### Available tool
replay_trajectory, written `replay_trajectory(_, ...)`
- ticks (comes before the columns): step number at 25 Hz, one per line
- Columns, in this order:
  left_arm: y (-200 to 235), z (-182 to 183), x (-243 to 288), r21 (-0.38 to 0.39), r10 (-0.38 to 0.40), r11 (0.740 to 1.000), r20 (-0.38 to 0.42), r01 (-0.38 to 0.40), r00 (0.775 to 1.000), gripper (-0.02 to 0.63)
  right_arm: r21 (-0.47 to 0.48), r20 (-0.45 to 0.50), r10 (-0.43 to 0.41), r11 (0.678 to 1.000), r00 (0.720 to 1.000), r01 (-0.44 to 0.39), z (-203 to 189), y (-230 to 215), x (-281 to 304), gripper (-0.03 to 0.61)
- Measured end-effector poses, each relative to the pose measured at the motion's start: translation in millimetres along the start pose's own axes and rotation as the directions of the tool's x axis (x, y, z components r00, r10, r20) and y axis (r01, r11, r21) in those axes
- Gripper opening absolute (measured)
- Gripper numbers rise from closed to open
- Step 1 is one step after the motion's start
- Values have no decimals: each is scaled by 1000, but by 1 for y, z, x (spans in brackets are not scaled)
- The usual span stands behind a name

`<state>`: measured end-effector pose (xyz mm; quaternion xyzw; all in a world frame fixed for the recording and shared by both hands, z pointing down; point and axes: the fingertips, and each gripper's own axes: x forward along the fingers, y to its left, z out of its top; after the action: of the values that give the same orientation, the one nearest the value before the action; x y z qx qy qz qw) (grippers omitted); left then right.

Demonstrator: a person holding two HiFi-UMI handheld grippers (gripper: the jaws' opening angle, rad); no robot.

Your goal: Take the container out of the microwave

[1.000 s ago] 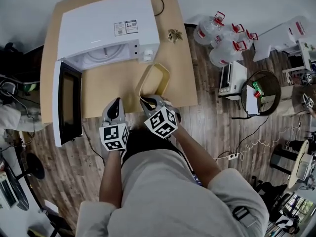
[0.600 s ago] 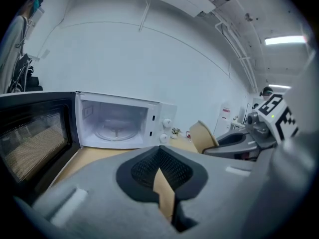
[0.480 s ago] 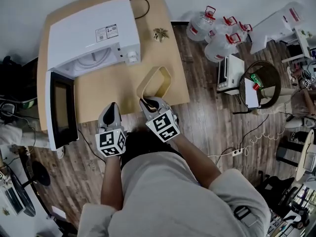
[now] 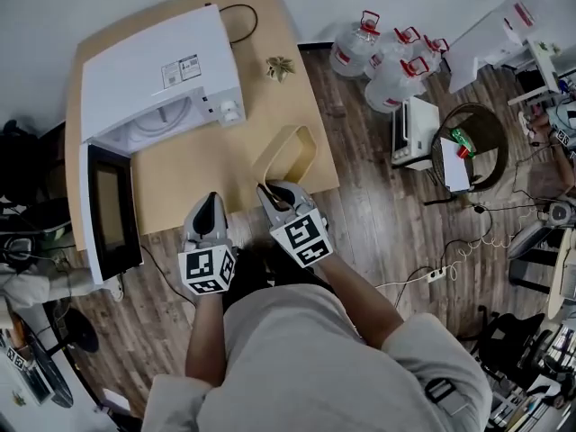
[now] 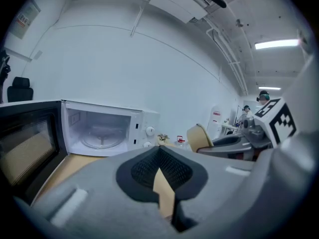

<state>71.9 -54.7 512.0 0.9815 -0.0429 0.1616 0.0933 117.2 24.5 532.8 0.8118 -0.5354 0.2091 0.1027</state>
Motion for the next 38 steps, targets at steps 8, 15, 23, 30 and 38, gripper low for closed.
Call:
replay_trajectory(8, 14, 32, -4, 21, -43, 999, 39, 42, 998, 2, 18, 64, -64, 998, 996, 63, 34, 8, 0, 17)
replay_trajectory(15, 23, 69, -12, 42, -51, 998, 114, 46, 992, 2, 15, 151, -97, 995, 984, 96, 75, 14, -9, 16)
replay_trajectory(23, 29, 107, -27, 78, -34, 997, 190, 20, 981, 2, -2, 220, -130, 991, 967, 134, 111, 14, -21, 17)
replay_trajectory(30, 36, 141, -42, 98, -10, 995, 251, -15, 968, 2, -10, 288, -147, 988, 946, 156, 143, 8, -36, 17)
replay_trajectory(38, 36, 159, -52, 125, 15, 991, 286, -53, 958, 2, -17, 341, -164, 983, 926, 180, 169, -2, -51, 17)
